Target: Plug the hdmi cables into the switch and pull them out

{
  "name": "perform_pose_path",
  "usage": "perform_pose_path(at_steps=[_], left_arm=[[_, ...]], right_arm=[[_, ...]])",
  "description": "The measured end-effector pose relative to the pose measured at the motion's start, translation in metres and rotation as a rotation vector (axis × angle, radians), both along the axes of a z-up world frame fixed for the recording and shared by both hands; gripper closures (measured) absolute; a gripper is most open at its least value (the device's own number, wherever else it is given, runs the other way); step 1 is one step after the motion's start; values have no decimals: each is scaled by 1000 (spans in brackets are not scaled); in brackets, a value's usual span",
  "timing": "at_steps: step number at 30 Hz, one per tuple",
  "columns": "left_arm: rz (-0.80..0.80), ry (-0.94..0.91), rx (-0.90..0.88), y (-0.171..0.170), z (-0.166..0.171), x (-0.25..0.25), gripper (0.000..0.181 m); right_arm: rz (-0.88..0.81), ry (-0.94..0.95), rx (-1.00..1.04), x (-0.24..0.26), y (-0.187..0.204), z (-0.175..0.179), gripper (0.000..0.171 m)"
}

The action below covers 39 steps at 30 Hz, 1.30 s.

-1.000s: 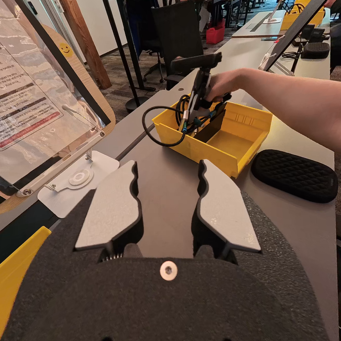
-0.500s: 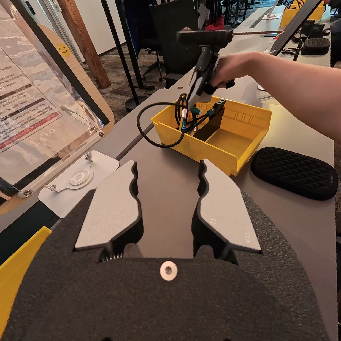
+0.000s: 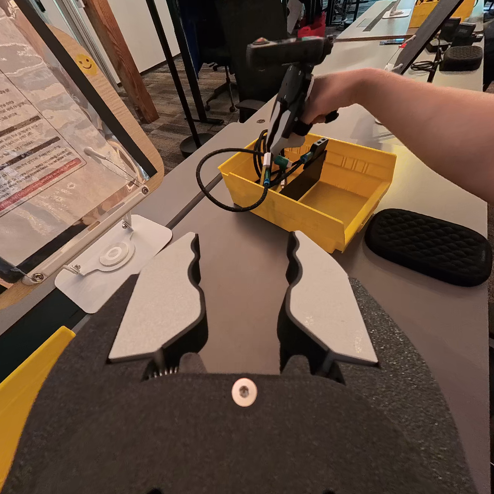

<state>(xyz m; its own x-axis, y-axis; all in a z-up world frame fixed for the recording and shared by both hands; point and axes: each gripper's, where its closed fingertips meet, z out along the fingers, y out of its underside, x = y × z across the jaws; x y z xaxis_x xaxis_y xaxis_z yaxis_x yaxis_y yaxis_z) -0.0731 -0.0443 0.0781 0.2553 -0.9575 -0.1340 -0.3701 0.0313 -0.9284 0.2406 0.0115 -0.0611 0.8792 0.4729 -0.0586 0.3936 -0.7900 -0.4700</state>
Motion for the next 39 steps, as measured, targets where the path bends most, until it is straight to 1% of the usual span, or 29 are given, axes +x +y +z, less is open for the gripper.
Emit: perform_pose_path(at_steps=[7, 9, 11, 12, 13, 14, 15, 16, 18, 19, 21, 23, 25, 26, 28, 30, 31, 32, 33, 34, 36, 37, 39], left_arm=[[-2, 10, 0, 0, -2, 1, 119], [1, 13, 2, 0, -2, 1, 119], [7, 13, 2, 1, -1, -1, 119], [13, 15, 0, 3, -1, -3, 119], [22, 18, -1, 5, -1, -6, 119], [34, 21, -1, 7, -1, -9, 119], [49, 20, 0, 11, 0, -12, 119], [64, 19, 4, 15, 1, -16, 119], [97, 10, 14, 23, 4, -26, 118], [119, 0, 20, 28, 7, -31, 118], [163, -46, 47, 36, 18, -44, 116], [228, -133, 129, 45, 40, -61, 114], [332, -276, 289, 52, 73, -86, 106], [386, -354, 368, 51, 89, -100, 108], [488, -490, 516, 47, 116, -130, 119], [559, -588, 608, 40, 132, -154, 134], [556, -618, 624, 35, 136, -160, 145], [522, -632, 626, 30, 137, -159, 157], [474, -630, 614, 26, 135, -156, 166], [449, -621, 589, 26, 133, -153, 169], [453, -593, 532, 31, 126, -148, 169], [445, -575, 512, 33, 123, -143, 169], [418, -534, 479, 34, 115, -131, 177]], right_arm=[[-18, -12, 80, 7, 2, 27, 147], [-51, -21, 139, 12, 0, 41, 147], [-134, -20, 234, 19, -9, 59, 147], [-195, -10, 270, 22, -18, 66, 142], [-261, -3, 290, 25, -31, 69, 131], [-317, -10, 322, 27, -44, 72, 124], [-344, -15, 388, 27, -55, 78, 124], [-336, -7, 497, 21, -60, 89, 124], [-263, 46, 813, 6, -61, 130, 120], [-265, 54, 926, 5, -62, 151, 113], [-330, 103, 1044, 9, -67, 178, 97], [-298, 172, 1133, 1, -71, 193, 92], [-332, 207, 1205, 4, -71, 205, 93], [-375, 222, 1255, 8, -72, 213, 95], [-449, 335, 1368, 11, -77, 231, 107], [-453, 582, 1454, 2, -85, 249, 126], [-427, 736, 1483, -5, -91, 256, 138], [-391, 890, 1496, -11, -96, 262, 150], [-378, 1031, 1489, -14, -99, 264, 169], [-416, 1131, 1468, -12, -97, 261, 170], [-489, 1212, 1440, -12, -87, 251, 170], [-511, 1218, 1424, -16, -81, 246, 170], [-513, 1191, 1387, -30, -67, 237, 170]])
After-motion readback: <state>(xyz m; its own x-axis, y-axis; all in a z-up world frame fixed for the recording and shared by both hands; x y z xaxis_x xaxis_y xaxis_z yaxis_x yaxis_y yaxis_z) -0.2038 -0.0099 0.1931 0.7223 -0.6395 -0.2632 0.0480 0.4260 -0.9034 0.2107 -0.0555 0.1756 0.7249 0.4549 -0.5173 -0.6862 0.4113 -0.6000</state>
